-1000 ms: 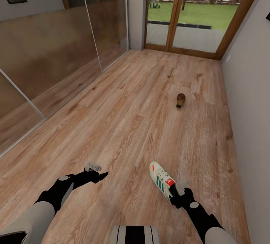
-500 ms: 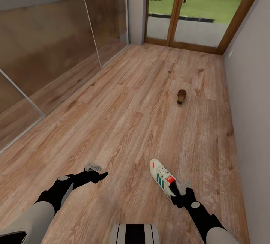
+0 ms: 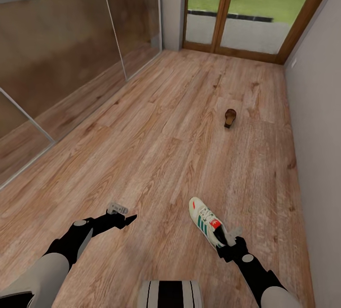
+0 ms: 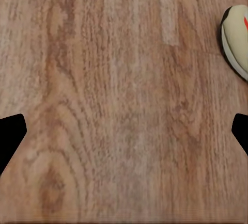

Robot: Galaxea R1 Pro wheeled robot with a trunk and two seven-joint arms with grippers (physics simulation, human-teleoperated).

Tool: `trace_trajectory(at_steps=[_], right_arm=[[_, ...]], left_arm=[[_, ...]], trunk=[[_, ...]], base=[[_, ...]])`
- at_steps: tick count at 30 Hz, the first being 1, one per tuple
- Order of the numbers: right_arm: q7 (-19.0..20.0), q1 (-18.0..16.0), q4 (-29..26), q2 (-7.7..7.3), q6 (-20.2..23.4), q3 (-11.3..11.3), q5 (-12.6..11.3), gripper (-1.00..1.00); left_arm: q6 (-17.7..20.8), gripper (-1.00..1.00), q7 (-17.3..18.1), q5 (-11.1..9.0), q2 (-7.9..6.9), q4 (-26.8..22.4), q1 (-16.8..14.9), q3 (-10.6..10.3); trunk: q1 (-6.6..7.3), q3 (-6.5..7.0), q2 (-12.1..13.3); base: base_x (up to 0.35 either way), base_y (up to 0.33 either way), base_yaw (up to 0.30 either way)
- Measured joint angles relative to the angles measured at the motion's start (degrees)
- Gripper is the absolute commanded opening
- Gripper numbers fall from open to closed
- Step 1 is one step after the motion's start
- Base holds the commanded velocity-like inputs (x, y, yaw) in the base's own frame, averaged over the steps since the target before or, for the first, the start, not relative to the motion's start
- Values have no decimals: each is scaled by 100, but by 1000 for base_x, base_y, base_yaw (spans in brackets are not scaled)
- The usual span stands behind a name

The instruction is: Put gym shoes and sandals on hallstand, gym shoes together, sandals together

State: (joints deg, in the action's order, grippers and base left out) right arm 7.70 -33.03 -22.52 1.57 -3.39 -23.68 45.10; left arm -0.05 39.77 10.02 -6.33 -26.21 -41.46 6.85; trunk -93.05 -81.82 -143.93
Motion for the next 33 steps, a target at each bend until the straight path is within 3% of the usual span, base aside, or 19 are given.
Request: trace_trajectory(at_steps=[33], right_arm=[[0,0,0,-22,0,-8,-1,100]], left_arm=[[20,100,0,3,-5,-2,8,6]], trunk=[[-5,-57,-2]], base=[[0,0,0]])
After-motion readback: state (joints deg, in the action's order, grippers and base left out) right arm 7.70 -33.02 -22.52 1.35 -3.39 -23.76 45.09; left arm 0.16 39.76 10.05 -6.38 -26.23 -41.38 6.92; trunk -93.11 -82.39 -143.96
